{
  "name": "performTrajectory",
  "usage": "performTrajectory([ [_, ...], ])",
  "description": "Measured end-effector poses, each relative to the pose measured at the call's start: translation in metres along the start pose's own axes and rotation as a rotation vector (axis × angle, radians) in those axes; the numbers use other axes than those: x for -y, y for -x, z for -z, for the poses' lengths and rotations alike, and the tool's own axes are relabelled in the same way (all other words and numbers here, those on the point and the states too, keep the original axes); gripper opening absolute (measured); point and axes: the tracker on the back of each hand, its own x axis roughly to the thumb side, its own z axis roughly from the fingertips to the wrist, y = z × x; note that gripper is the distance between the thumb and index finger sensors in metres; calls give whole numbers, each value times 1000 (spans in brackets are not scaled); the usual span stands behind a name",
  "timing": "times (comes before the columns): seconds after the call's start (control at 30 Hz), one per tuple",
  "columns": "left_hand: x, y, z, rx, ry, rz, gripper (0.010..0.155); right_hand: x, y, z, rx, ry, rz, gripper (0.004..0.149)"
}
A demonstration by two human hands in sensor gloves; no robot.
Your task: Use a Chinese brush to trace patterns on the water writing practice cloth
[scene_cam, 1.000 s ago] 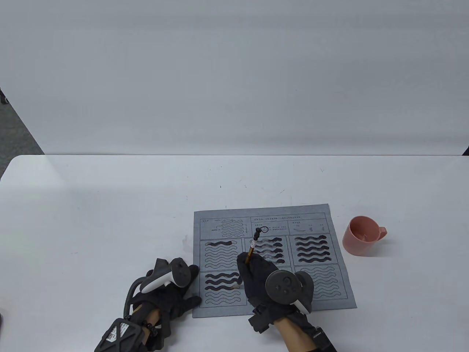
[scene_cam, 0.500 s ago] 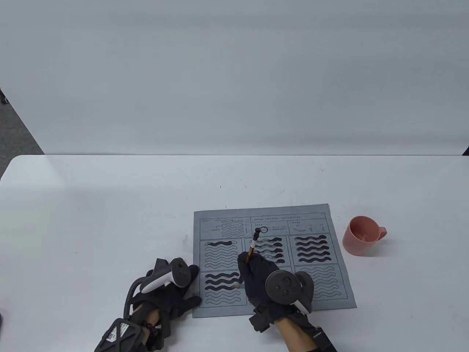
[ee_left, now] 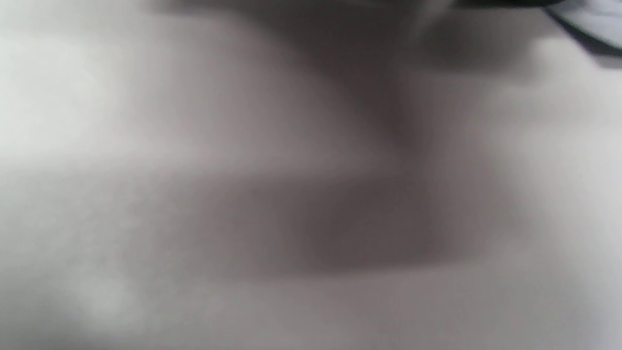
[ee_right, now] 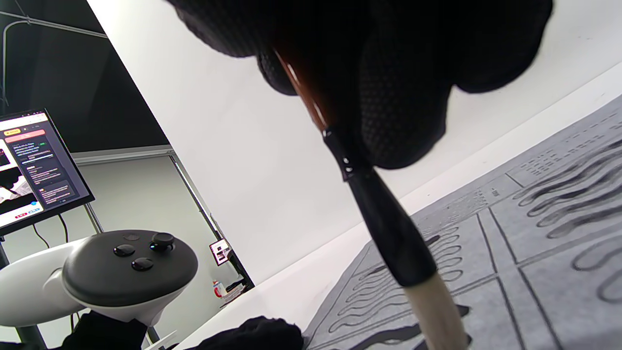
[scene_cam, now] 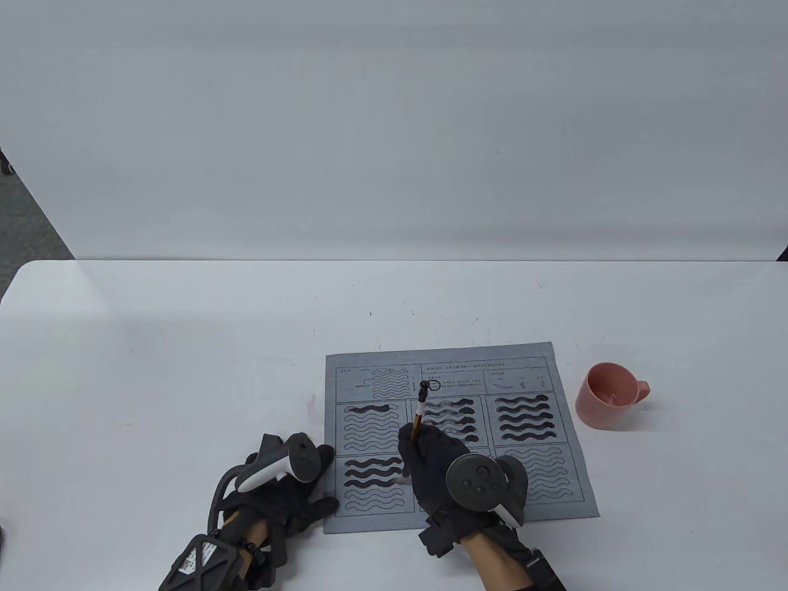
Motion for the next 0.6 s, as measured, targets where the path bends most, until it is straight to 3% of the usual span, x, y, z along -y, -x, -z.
performTrajectory([
  [0.6,0,0,0,0,0,0,86,2,1,0,-6,4,-6,39],
])
